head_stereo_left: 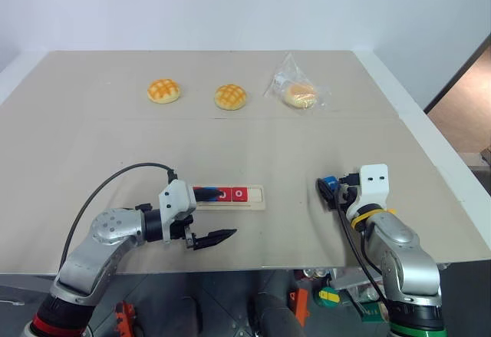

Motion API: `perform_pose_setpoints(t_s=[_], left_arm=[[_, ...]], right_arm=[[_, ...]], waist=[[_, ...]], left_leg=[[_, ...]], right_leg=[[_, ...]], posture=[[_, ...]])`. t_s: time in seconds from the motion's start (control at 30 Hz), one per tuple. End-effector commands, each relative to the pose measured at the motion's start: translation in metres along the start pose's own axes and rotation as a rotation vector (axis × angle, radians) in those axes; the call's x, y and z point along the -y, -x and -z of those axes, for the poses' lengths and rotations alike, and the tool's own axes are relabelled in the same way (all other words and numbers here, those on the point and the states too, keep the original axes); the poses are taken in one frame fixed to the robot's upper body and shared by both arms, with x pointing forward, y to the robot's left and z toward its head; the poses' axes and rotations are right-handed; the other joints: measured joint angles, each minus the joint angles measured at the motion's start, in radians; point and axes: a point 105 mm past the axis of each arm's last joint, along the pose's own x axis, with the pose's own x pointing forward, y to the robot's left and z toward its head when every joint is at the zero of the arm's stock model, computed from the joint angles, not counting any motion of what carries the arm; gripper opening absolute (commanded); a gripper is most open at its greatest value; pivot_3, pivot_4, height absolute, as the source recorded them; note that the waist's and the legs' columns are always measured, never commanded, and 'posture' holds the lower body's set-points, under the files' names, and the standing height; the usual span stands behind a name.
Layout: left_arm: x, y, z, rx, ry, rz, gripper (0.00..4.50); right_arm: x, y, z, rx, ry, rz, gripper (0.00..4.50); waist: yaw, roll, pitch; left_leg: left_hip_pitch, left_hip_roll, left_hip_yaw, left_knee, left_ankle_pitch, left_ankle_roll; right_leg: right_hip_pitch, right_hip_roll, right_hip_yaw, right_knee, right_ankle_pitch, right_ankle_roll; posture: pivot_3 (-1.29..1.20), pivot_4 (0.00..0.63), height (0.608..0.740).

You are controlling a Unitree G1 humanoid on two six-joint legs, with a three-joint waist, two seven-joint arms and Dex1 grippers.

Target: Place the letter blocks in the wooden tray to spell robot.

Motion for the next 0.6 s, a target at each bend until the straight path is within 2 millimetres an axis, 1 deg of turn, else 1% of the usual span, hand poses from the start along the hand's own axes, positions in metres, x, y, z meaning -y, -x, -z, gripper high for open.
perform_pose_setpoints(t_s=[0.03,0.1,0.13,0.27,0.3,0.33,0.43,0.53,0.6], left_arm=[[0.000,-0.001,-0.008,0.021,-0.037,0.015,4.50],[-0.001,-0.001,-0.007,0.018,-0.038,0.014,4.50],[-0.001,-0.001,-0.006,0.015,-0.040,0.014,4.50],[-0.002,-0.001,-0.005,0.009,-0.042,0.015,4.50],[-0.002,-0.002,-0.005,0.008,-0.043,0.015,4.50],[-0.002,-0.002,-0.005,0.006,-0.043,0.015,4.50],[-0.002,-0.002,-0.004,0.004,-0.043,0.015,4.50],[-0.002,-0.002,-0.004,0.002,-0.042,0.013,4.50],[-0.002,-0.002,-0.004,0.000,-0.042,0.011,4.50]], right_arm=[[-0.004,0.006,-0.004,0.013,-0.010,0.025,4.47],[-0.009,0.007,-0.001,0.006,-0.022,0.021,4.47],[-0.012,0.007,0.000,0.002,-0.024,0.019,4.23],[-0.019,0.007,0.002,-0.002,-0.039,0.019,2.98],[-0.020,0.007,0.003,-0.002,-0.039,0.019,2.64],[-0.021,0.006,0.003,-0.003,-0.040,0.019,2.21],[-0.021,0.005,0.006,-0.012,-0.041,0.016,1.22],[-0.023,0.004,0.007,-0.019,-0.051,-0.005,1.22],[-0.030,0.005,0.002,0.004,-0.030,-0.084,1.22]], waist=[[0.000,0.000,0.000],[0.000,0.000,0.000],[0.000,0.000,0.000],[0.000,0.000,-0.001],[0.000,0.000,-0.001],[0.000,0.000,-0.001],[0.000,0.000,-0.001],[0.000,0.000,-0.001],[0.000,0.000,-0.001]], left_leg=[[0.000,0.000,0.000,0.000,0.000,0.000],[0.000,0.000,0.000,0.000,0.000,0.000],[0.000,0.000,0.000,0.000,0.000,0.000],[0.000,0.000,0.000,0.000,0.000,0.000],[0.000,0.000,0.000,0.000,0.000,0.000],[0.000,0.000,0.000,0.000,0.000,0.000],[0.000,0.000,0.000,0.001,0.000,0.000],[0.000,0.000,0.000,0.001,0.000,0.000],[0.000,0.000,0.000,0.001,0.000,0.000]], right_leg=[[0.000,0.000,0.000,0.000,0.000,0.000],[0.000,0.000,0.000,0.000,0.000,0.000],[0.000,0.000,0.000,0.000,0.000,0.000],[0.000,0.000,0.000,0.000,0.000,0.000],[0.000,0.000,0.000,0.000,0.000,0.000],[0.000,0.000,0.000,0.000,0.000,0.000],[0.001,0.000,0.000,0.000,0.000,0.000],[0.001,0.000,0.000,0.000,0.001,0.000],[0.001,0.000,0.000,0.000,0.001,0.000]], posture=[[0.00,0.150,0.740],[0.00,0.150,0.740],[0.00,0.150,0.740],[0.00,0.150,0.740],[0.00,0.150,0.740],[0.00,0.150,0.740],[0.00,0.150,0.740],[0.00,0.150,0.740],[0.00,0.150,0.740]])
